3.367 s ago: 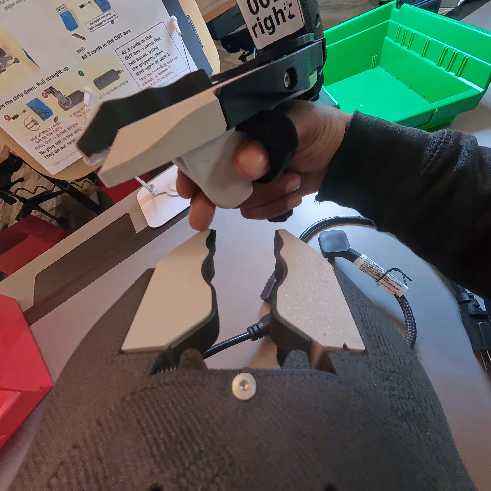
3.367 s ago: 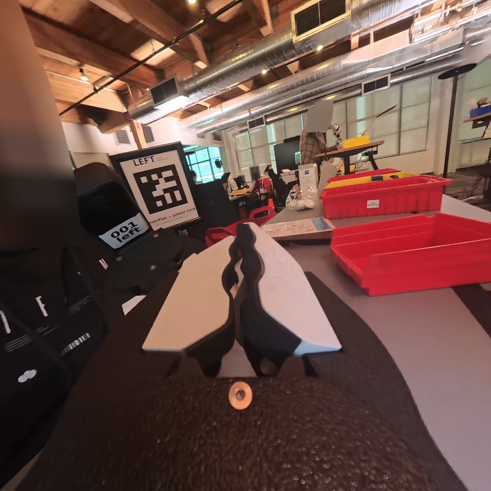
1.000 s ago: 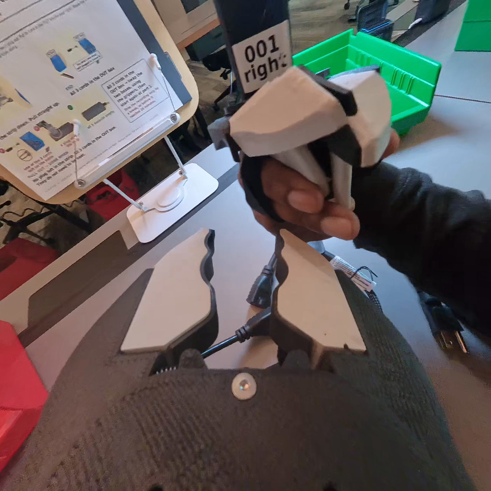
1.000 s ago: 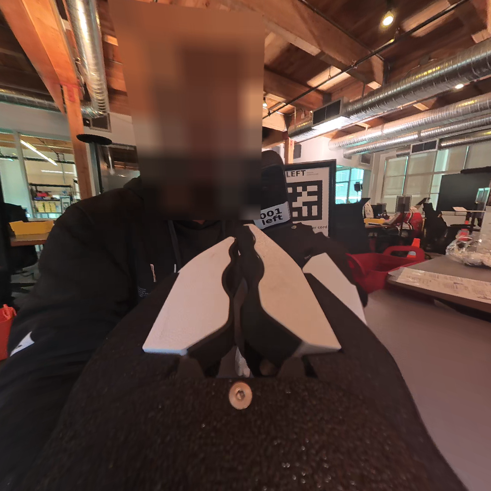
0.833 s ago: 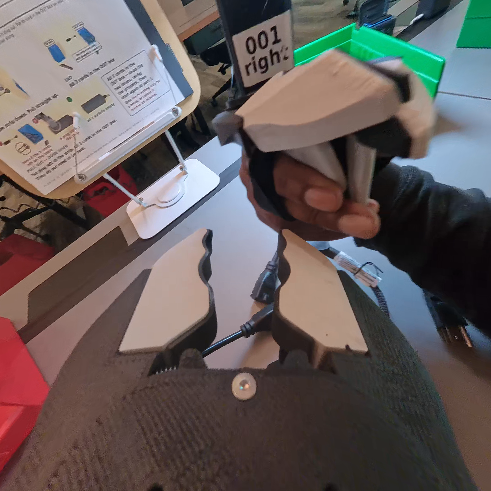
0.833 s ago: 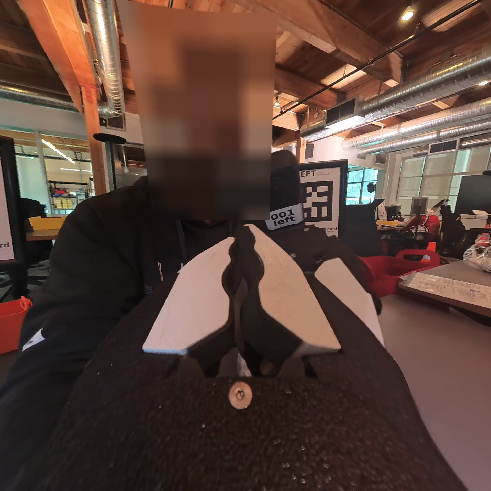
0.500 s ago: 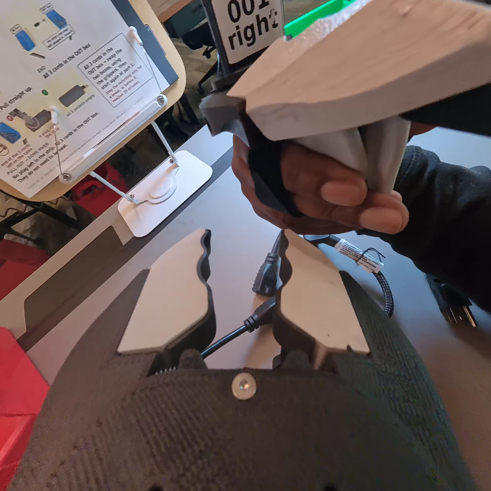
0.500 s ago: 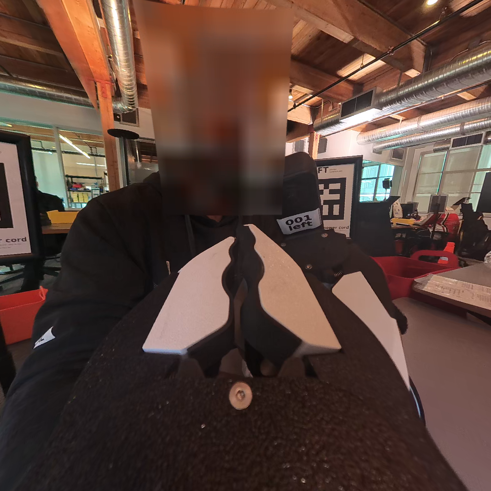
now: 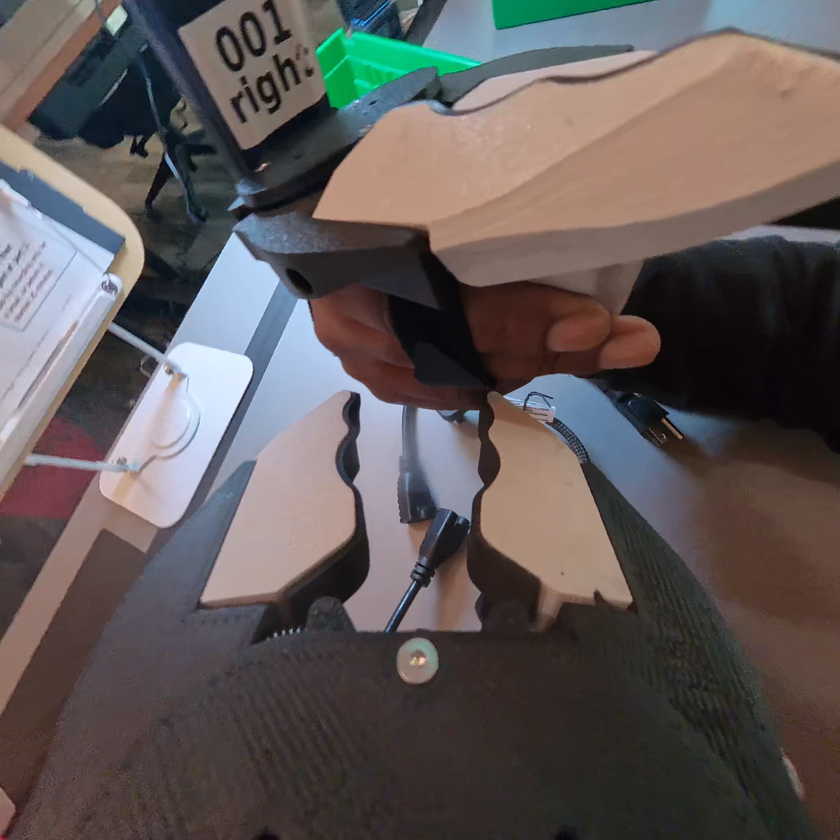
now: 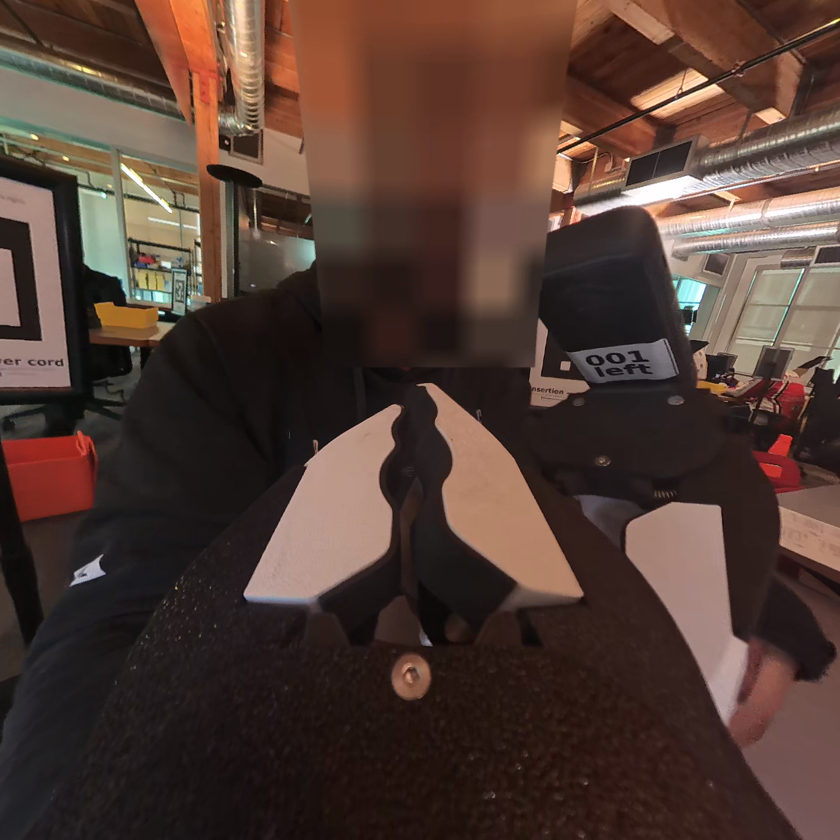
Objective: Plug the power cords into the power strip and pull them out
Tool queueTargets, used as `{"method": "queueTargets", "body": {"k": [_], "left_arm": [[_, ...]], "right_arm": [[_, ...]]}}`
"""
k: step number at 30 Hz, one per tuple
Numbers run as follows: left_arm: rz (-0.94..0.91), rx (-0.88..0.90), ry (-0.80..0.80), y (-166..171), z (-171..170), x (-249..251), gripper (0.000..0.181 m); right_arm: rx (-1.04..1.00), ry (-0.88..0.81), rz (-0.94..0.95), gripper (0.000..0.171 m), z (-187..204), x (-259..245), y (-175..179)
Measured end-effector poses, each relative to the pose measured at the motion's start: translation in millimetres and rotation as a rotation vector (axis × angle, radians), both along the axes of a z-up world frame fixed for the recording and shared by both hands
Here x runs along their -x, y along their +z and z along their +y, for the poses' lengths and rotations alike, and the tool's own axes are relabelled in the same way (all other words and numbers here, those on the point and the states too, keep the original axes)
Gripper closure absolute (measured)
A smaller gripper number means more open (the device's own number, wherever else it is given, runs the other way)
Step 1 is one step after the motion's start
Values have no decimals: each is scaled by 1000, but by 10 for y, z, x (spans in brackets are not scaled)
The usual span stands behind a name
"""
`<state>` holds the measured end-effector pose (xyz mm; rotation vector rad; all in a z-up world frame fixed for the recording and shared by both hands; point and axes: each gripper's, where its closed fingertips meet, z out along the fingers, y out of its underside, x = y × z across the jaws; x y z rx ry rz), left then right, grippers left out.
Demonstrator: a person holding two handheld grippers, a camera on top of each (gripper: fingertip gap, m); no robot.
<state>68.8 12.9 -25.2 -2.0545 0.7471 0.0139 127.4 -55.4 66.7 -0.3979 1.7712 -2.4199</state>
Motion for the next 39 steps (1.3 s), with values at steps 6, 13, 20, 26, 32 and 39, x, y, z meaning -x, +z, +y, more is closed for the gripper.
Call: {"method": "queueTargets", "body": {"k": [6,13,20,26,32,39], "left_arm": [[-22,-51,-76,48,-39,-37,131],[-31,-105,-3,5,-20,185,133],[-27,-89,23,-96,22,299,133],[-35,-81,24,-142,35,323,133],[-55,-86,64,-127,23,508,133],[-100,-76,149,-82,-58,973,133]], "right_arm": [[-23,20,28,170,-73,-85,23],[16,31,43,170,-33,-64,29],[26,44,19,170,-42,7,-6],[15,-9,-30,170,-40,160,-77],[40,-186,-103,151,15,438,-75],[-108,-710,-185,122,175,1053,-212]]}}
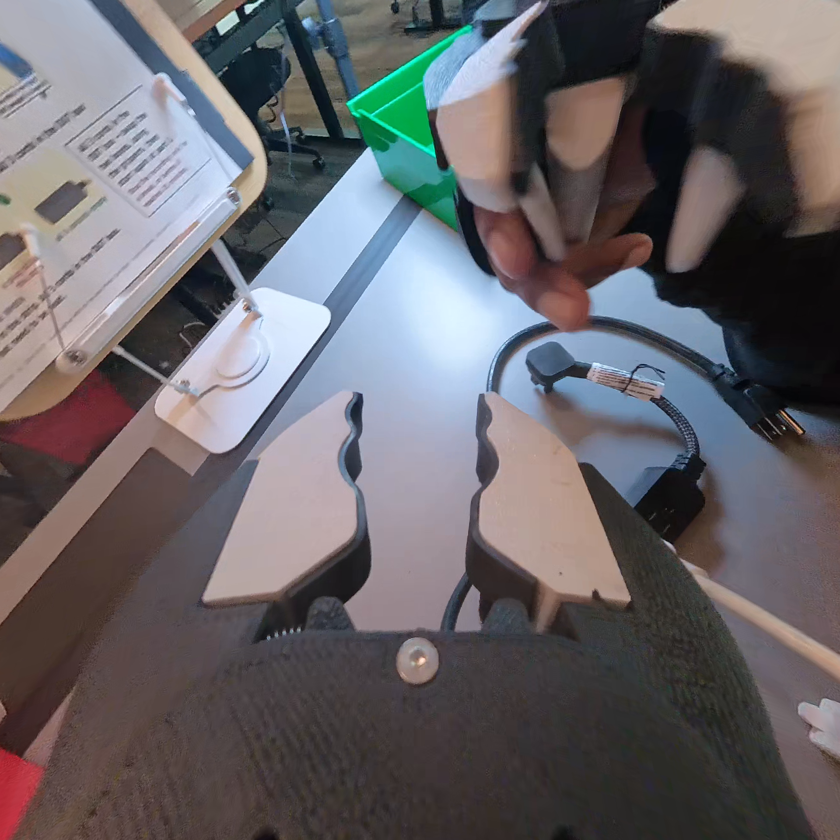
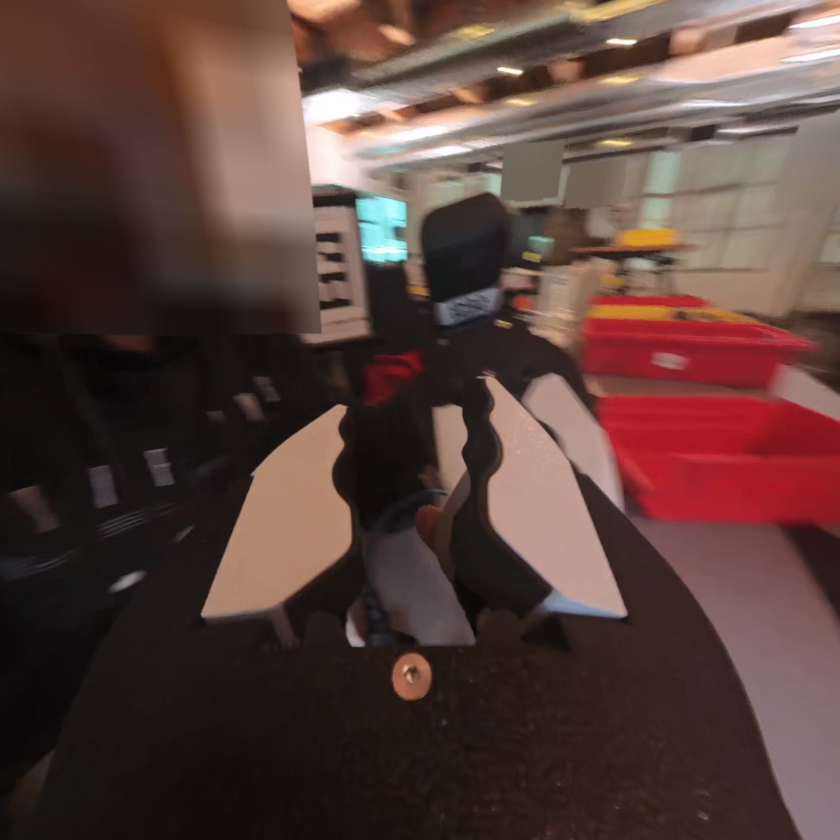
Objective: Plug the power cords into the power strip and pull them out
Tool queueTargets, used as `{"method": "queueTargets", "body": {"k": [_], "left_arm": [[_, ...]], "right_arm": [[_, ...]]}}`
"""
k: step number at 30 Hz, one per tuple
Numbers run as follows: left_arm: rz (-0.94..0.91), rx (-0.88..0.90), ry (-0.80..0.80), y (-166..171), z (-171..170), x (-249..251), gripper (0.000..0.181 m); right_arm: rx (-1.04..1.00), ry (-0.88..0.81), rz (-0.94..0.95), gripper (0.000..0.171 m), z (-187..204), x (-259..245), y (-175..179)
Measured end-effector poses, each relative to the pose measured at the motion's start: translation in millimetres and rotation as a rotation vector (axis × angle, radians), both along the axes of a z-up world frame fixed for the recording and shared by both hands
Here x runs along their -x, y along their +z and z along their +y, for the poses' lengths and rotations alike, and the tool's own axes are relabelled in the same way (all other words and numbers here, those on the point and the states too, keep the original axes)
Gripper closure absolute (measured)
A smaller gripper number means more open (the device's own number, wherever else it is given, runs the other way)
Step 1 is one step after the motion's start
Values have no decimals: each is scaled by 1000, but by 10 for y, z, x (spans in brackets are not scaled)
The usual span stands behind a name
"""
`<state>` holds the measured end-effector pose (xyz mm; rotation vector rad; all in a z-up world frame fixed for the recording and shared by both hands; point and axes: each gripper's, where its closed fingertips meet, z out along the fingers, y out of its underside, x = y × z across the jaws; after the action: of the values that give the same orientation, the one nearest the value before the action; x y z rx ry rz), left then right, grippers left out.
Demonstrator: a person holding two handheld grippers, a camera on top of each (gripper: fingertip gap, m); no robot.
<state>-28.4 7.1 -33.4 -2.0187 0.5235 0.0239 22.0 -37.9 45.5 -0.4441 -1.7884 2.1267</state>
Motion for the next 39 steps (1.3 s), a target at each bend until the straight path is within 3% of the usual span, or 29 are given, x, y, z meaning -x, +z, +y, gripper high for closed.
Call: {"method": "queueTargets", "body": {"k": [3,7,11,14,18,21,22,29,33,34,35,39], "left_arm": [[-19,-13,47,47,-37,206,133],[-27,-14,59,42,-51,281,134],[-26,-2,44,-11,-16,231,133],[-15,19,22,-94,28,128,133],[57,68,-12,-296,101,-71,133],[92,106,-29,-452,146,-177,133],[120,122,-25,-507,155,-174,132],[252,180,58,-707,200,18,133],[239,222,90,-783,203,86,133],[222,230,92,-787,198,87,133],[203,233,91,-780,189,77,133],[119,255,49,-723,121,-60,133]], "right_arm": [[-32,-388,-119,143,480,427,-116],[10,-580,-219,146,846,561,-343],[-118,-811,-329,152,1171,583,-738],[-323,-1014,-366,151,1424,558,-1002],[-752,-1271,-158,132,1647,547,-1170],[-1059,-1372,211,132,1561,538,-1080],[-1166,-1366,308,147,1492,554,-1088],[-1747,-1294,472,145,1545,536,-1235],[-2089,-1075,644,139,1457,502,-1234],[-2135,-994,717,128,1363,481,-1247],[-2157,-911,795,137,1244,451,-1260],[-2178,-722,984,96,958,307,-1233]]}}
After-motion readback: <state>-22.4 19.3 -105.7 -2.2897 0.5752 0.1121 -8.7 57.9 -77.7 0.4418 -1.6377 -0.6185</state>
